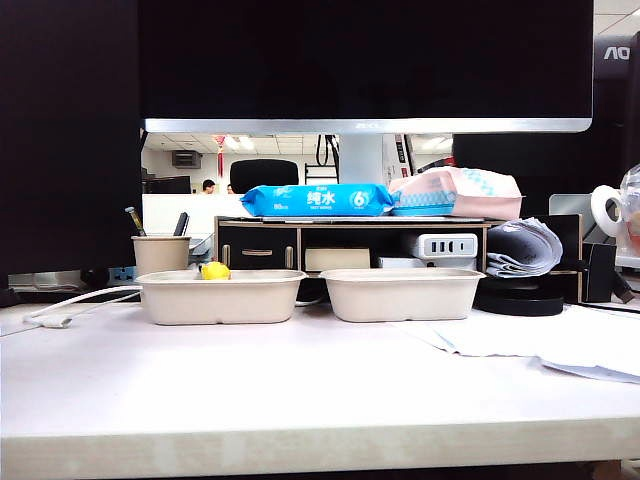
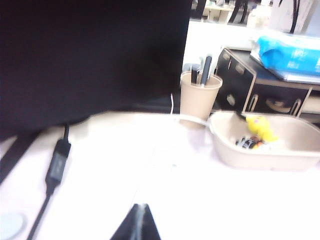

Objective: Put the dolls with similar sizes into the same paper box, while dolls with different sizes go into separate paper boxes.

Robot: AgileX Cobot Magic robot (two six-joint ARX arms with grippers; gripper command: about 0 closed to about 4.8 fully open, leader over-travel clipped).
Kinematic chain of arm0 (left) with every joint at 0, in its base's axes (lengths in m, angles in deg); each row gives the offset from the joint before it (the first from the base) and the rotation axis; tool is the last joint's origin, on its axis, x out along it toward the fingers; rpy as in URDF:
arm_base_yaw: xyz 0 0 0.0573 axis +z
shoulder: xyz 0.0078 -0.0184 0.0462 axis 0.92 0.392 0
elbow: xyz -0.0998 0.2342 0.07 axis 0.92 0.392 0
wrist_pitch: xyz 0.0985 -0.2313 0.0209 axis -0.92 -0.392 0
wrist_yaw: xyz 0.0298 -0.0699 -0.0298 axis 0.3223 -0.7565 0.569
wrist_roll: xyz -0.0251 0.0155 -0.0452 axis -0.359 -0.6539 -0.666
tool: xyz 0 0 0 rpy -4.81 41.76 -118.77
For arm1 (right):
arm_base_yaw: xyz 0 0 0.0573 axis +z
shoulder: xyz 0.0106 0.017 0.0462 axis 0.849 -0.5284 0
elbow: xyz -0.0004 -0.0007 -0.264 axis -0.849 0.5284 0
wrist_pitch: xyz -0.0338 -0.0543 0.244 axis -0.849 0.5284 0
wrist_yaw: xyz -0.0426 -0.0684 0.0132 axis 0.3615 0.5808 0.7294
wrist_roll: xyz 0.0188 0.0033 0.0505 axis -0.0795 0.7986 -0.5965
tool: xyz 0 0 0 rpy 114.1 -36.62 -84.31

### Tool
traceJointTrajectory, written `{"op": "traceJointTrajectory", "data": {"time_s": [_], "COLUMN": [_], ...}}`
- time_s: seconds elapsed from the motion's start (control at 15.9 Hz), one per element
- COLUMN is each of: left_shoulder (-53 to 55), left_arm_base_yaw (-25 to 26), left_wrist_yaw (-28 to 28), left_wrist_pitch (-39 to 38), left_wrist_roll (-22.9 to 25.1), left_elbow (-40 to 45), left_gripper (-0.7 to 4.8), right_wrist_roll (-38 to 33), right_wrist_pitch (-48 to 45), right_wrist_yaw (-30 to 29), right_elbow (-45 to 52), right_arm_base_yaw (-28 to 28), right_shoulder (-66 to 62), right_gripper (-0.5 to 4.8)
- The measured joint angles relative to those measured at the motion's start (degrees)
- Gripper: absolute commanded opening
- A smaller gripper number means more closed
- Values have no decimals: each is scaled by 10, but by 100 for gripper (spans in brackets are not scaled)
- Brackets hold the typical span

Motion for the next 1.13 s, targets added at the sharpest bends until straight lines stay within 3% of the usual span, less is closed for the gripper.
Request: {"op": "traceJointTrajectory", "data": {"time_s": [0.19, 1.13], "left_shoulder": [-1, -1], "left_arm_base_yaw": [0, 0], "left_wrist_yaw": [30, 30], "left_wrist_pitch": [13, 21], "left_wrist_roll": [10, 12], "left_elbow": [0, 0], "left_gripper": [-3, -3], "right_wrist_roll": [0, 0], "right_wrist_pitch": [36, 234], "right_wrist_yaw": [0, 0], "right_elbow": [0, 1], "right_arm_base_yaw": [0, 0], "right_shoulder": [0, 0], "right_gripper": [-5, -5]}}
